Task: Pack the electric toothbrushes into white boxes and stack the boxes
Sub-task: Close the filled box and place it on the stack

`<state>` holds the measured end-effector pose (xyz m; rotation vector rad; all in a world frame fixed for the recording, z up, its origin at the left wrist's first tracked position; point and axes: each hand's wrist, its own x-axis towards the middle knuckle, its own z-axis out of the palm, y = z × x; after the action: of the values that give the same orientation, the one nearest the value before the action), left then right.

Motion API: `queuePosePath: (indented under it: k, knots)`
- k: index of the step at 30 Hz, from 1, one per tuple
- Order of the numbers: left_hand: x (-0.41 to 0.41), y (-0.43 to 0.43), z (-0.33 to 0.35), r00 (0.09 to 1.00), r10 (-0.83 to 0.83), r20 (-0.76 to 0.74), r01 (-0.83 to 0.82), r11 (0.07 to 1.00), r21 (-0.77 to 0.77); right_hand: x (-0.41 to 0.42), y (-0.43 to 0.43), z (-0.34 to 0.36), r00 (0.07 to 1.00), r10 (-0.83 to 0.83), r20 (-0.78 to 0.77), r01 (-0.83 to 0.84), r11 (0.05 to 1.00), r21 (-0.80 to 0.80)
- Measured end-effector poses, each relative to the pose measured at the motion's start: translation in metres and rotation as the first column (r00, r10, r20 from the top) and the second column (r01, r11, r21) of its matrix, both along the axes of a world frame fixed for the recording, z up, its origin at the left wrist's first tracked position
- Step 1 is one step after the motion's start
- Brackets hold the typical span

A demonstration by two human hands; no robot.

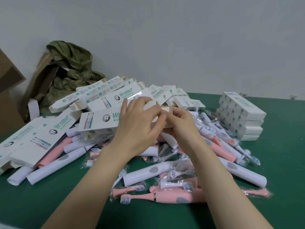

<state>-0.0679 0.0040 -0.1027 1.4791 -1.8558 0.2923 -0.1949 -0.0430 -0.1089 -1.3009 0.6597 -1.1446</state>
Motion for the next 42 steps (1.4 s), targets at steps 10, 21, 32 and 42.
queuePosePath:
  k: [10, 21, 32, 42]
  knots:
    - [-0.020, -0.034, 0.016, 0.999, -0.040, -0.002, 0.040, 0.999, 0.017, -0.016, -0.013, -0.001, 0.987, -0.124, 0.106, 0.126, 0.992, -0.014]
    - [0.010, -0.027, 0.005, 0.967, -0.119, 0.226, 0.131, 0.991, -0.036, -0.012, -0.019, -0.003, 0.995, -0.094, 0.025, 0.095, 0.994, -0.048]
    - [0.027, -0.014, 0.007, 0.988, -0.054, 0.147, 0.093, 0.958, -0.271, -0.052, -0.026, 0.010, 0.912, -0.411, -0.011, 0.409, 0.910, -0.070]
    - [0.050, -0.016, 0.003, 0.989, 0.141, -0.037, -0.146, 0.972, -0.183, -0.052, -0.036, -0.028, 0.092, -0.500, -0.861, 0.047, 0.866, -0.498]
